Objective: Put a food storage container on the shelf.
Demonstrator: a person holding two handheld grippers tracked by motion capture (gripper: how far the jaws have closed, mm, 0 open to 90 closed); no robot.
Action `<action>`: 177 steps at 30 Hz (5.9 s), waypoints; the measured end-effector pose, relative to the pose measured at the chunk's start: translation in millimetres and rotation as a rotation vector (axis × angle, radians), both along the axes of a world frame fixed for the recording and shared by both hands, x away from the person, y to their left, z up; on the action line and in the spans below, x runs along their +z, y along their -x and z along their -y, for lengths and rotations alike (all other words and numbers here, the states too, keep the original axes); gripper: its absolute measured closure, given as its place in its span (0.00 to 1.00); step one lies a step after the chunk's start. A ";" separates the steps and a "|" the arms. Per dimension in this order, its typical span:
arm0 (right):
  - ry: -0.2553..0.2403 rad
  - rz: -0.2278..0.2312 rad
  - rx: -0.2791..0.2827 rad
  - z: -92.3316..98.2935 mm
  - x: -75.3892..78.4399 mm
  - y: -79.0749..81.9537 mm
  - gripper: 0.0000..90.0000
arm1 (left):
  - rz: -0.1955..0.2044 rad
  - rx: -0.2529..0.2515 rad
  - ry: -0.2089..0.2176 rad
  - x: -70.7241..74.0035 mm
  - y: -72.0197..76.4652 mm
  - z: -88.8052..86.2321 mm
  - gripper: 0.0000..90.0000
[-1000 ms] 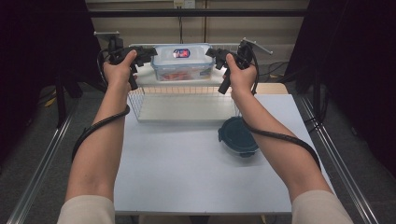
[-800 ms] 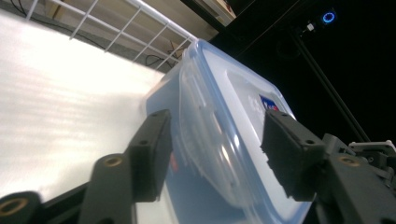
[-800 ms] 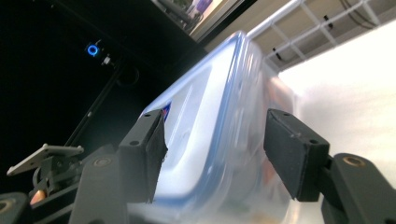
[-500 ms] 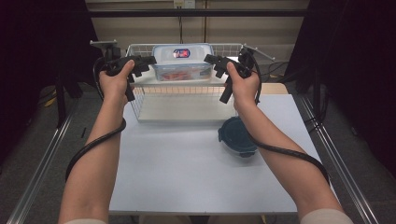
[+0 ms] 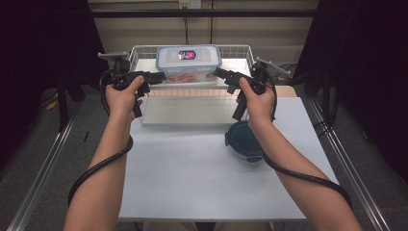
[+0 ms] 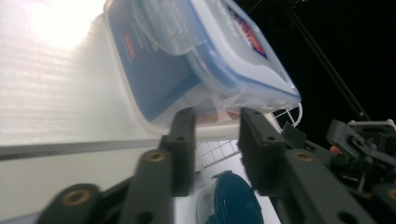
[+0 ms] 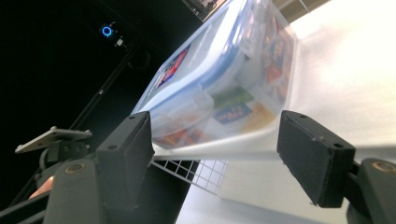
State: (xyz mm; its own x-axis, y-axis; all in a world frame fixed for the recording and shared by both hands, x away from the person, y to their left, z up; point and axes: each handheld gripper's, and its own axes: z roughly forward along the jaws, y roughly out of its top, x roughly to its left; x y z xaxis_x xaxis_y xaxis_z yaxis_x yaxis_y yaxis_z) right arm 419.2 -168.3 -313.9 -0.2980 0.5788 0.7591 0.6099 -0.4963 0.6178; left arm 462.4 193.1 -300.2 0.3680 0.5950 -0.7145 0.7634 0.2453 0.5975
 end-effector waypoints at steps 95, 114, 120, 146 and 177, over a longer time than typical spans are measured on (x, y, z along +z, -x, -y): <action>0.175 -0.041 -0.023 106.2 -82.5 95.5 0.21 | -0.078 -0.328 -0.004 -134.3 59.5 98.6 0.08; 0.155 -0.087 -0.064 137.2 -100.8 115.2 0.21 | -0.099 -0.407 -0.034 -146.4 56.2 133.3 0.09; 0.163 -0.095 -0.080 140.9 -104.2 116.8 0.21 | -0.080 -0.433 -0.043 -144.5 57.0 143.3 0.09; 0.176 -0.173 -0.102 150.0 -128.3 112.1 0.23 | -0.153 -0.463 -0.043 -170.2 53.6 172.6 0.13; 0.187 -0.267 -0.084 138.8 -152.2 96.4 0.38 | -0.140 -0.412 -0.045 -175.8 55.7 186.4 0.31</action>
State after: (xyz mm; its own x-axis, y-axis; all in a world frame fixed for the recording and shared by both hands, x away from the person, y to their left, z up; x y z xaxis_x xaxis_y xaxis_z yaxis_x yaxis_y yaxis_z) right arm 322.8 -307.1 -466.1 -0.0484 0.7293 0.6825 0.7244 -0.4448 0.5266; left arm 406.7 6.7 -476.0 0.4832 0.4503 -0.7508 0.8662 -0.1210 0.4849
